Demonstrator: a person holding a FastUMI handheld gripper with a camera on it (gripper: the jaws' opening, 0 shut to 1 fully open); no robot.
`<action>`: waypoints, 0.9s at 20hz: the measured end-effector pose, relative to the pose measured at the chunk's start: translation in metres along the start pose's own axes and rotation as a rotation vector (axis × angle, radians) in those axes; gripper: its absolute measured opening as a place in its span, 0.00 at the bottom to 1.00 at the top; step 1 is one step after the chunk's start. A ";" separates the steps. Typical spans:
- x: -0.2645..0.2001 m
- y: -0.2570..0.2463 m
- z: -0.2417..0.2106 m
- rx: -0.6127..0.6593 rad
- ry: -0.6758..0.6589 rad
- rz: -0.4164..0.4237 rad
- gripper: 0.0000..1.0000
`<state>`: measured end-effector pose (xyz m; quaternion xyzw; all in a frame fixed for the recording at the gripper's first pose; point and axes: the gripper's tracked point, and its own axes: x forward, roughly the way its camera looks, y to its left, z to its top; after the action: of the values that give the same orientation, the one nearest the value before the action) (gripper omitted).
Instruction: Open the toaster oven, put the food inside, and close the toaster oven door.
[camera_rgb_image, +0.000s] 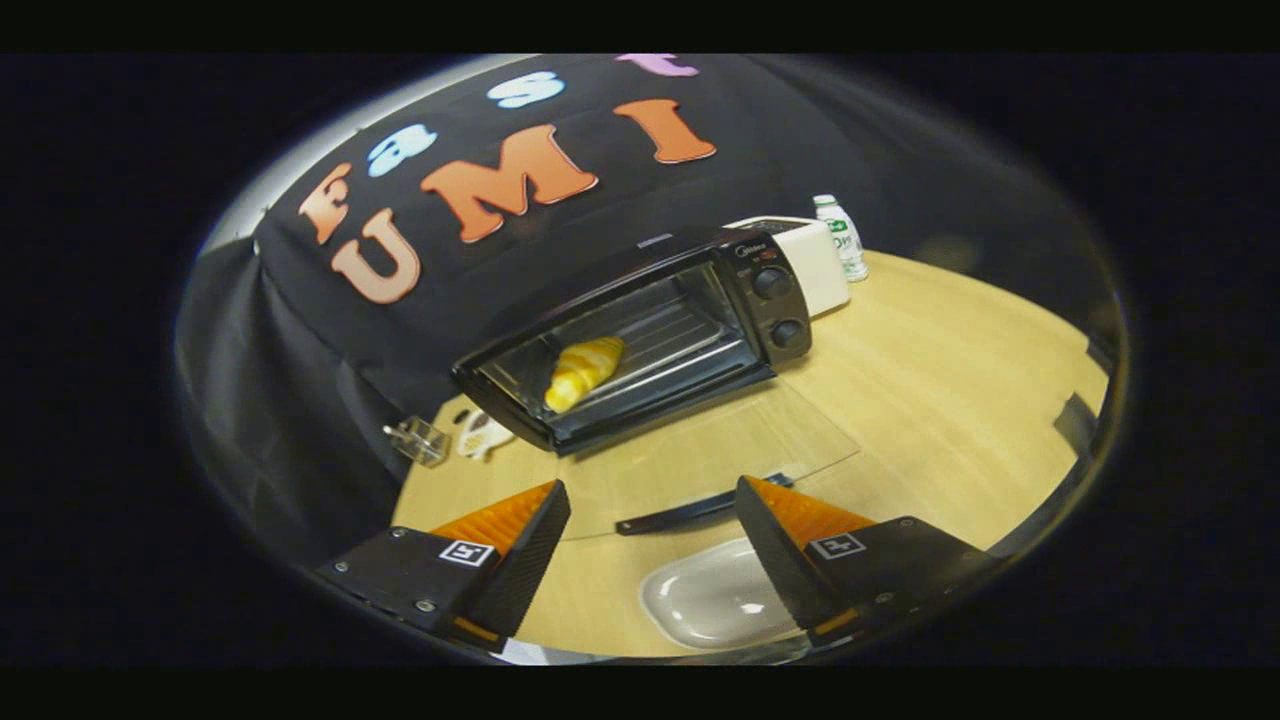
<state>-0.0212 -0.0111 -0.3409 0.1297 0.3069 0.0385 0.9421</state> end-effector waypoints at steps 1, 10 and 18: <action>0.000 -0.005 -0.009 -0.058 0.020 -0.022 0.98; 0.021 -0.031 -0.059 -0.349 0.189 -0.128 0.99; 0.057 -0.030 -0.063 -0.342 0.206 -0.123 0.99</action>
<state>-0.0129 -0.0172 -0.4305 -0.0556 0.3980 0.0452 0.9146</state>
